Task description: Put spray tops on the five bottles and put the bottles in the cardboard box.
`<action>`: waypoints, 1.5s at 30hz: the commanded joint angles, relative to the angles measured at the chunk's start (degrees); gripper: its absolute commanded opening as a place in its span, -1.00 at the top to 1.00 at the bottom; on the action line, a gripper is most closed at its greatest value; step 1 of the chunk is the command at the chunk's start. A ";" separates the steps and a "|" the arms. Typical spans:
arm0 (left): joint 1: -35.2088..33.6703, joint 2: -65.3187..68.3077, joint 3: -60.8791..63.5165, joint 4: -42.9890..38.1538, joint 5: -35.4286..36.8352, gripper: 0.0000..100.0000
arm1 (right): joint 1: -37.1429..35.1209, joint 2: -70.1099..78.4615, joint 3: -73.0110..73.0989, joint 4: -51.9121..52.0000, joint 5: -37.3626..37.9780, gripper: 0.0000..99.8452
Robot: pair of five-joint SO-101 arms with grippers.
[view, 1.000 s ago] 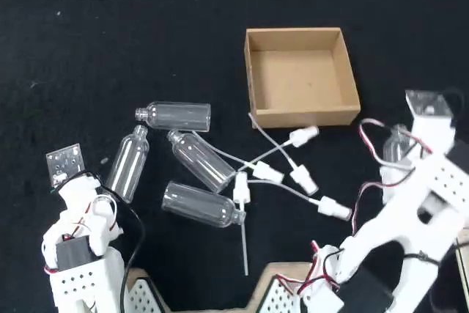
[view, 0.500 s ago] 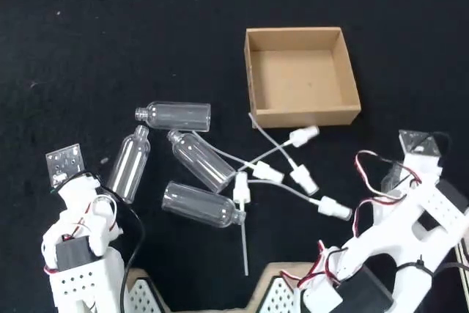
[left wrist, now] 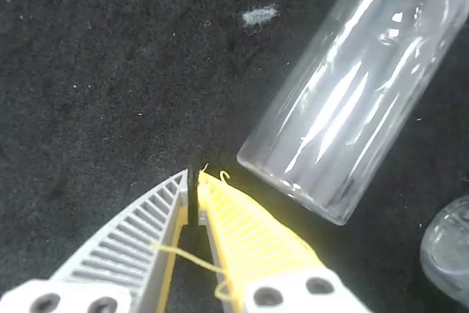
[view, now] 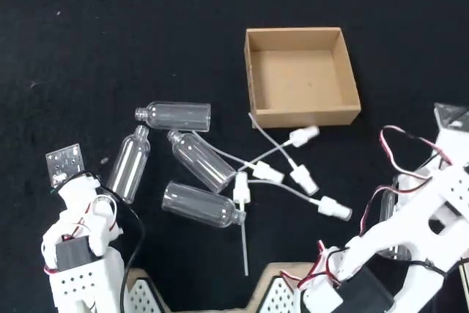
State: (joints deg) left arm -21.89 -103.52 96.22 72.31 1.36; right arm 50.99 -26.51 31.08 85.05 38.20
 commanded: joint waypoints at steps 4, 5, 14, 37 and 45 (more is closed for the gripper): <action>-0.31 -0.18 1.10 0.35 0.53 0.94 | -7.38 -1.89 -9.71 12.31 -6.68 0.39; -0.31 -0.18 1.10 0.35 0.53 0.94 | -7.56 -1.89 -10.24 12.66 -7.65 0.39; -0.40 -0.18 1.10 0.35 0.44 0.94 | -7.30 11.65 -12.88 10.55 -7.65 0.39; -0.31 -0.18 1.10 0.35 0.44 0.94 | -4.31 45.76 -35.21 15.82 -10.20 0.39; -0.31 -0.18 1.10 0.35 0.44 0.94 | -4.04 45.93 -28.88 8.00 -10.20 0.39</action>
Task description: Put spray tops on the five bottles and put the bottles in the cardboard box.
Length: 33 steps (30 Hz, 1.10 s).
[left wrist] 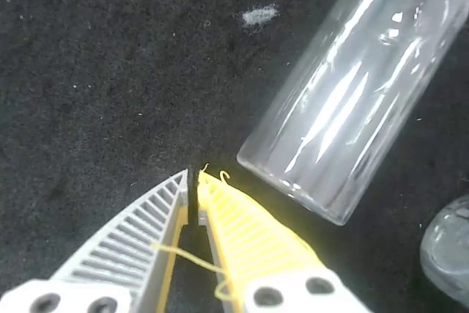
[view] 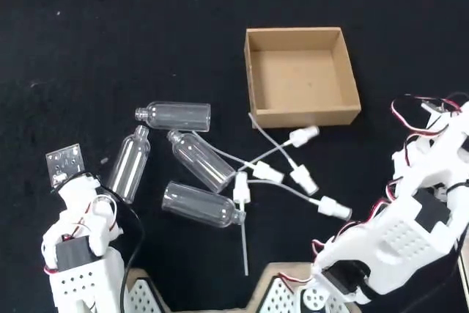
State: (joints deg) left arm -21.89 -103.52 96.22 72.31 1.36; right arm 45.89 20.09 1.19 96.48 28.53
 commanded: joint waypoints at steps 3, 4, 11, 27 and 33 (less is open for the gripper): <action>-0.31 -0.18 1.10 0.35 0.44 0.94 | 1.05 -0.66 3.12 -5.10 -0.53 0.39; -0.31 -0.18 1.10 0.35 0.44 0.94 | 0.97 -0.66 3.21 -5.10 -0.53 0.39; -0.31 -0.18 1.10 0.35 0.44 0.94 | 0.79 0.13 3.91 -8.70 -3.43 0.74; -0.40 -0.18 1.10 0.35 0.44 0.94 | -3.96 7.08 -21.41 -1.32 -3.43 0.79; -0.40 -0.18 1.10 0.35 0.44 0.94 | -4.92 13.76 -25.89 1.32 -3.60 0.54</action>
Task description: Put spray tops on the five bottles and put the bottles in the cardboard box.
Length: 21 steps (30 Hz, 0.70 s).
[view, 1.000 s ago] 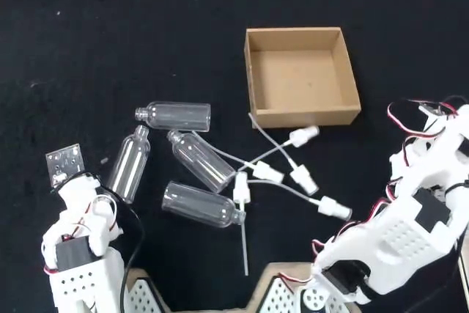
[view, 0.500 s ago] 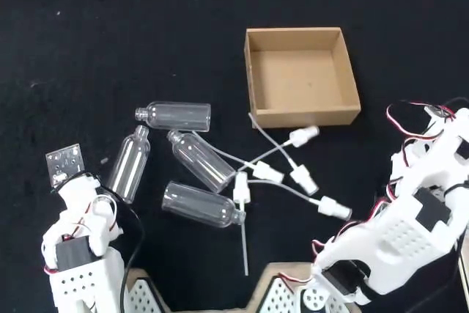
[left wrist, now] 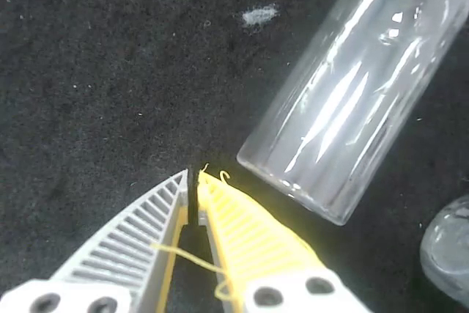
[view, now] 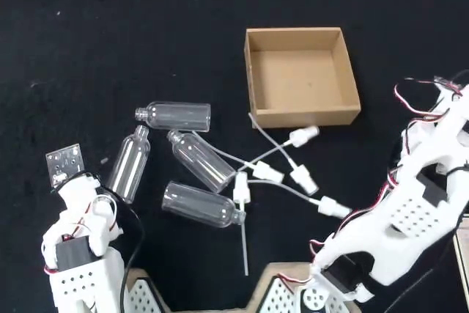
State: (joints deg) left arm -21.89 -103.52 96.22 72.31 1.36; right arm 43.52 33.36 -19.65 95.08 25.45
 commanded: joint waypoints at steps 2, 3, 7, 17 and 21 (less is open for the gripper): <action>-0.40 -0.18 1.10 0.35 0.44 0.94 | -2.90 2.07 -8.31 4.66 -0.62 0.48; -0.40 -0.18 1.10 0.35 0.44 0.94 | -2.99 2.59 -10.15 5.71 -0.62 0.48; -0.40 -0.18 1.10 0.35 0.44 0.94 | -2.90 2.77 -14.20 6.07 -2.29 0.48; -0.40 -0.18 1.10 0.35 0.35 0.94 | -2.64 3.12 -8.84 6.15 -2.64 0.47; -0.40 -0.18 1.10 0.35 0.35 0.94 | -2.99 3.12 -5.58 5.27 -2.37 0.47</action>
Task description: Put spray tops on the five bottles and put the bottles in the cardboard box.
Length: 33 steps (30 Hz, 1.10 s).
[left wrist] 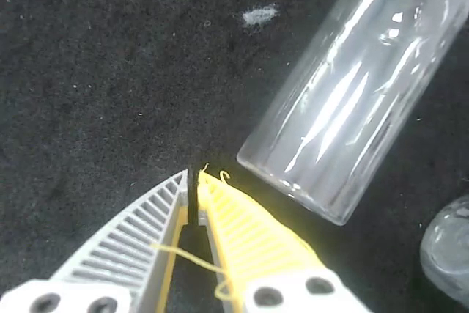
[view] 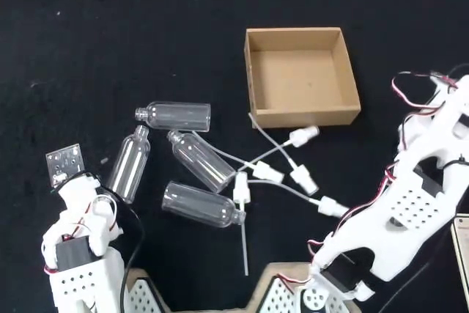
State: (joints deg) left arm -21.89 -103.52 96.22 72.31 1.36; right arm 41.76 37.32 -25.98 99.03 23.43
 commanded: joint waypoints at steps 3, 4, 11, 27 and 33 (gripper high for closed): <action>-0.40 -0.18 1.10 0.35 0.35 0.94 | -1.23 -0.84 1.98 -0.26 -0.53 0.47; -0.40 -0.18 1.10 0.35 0.35 0.94 | -1.05 -0.84 2.07 -0.62 -0.53 0.47; -0.40 -0.18 1.10 0.35 0.35 0.94 | -0.88 0.40 1.71 -0.44 -0.62 0.47; -0.40 -0.18 1.10 0.35 0.35 0.94 | 2.90 5.93 -7.08 1.49 -1.41 0.72; -0.40 -0.18 1.10 0.35 0.35 0.94 | 2.37 1.71 -13.93 2.20 -1.93 0.89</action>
State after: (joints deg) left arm -21.89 -103.52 96.22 72.31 1.36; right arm 43.43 43.91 -35.38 99.03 22.20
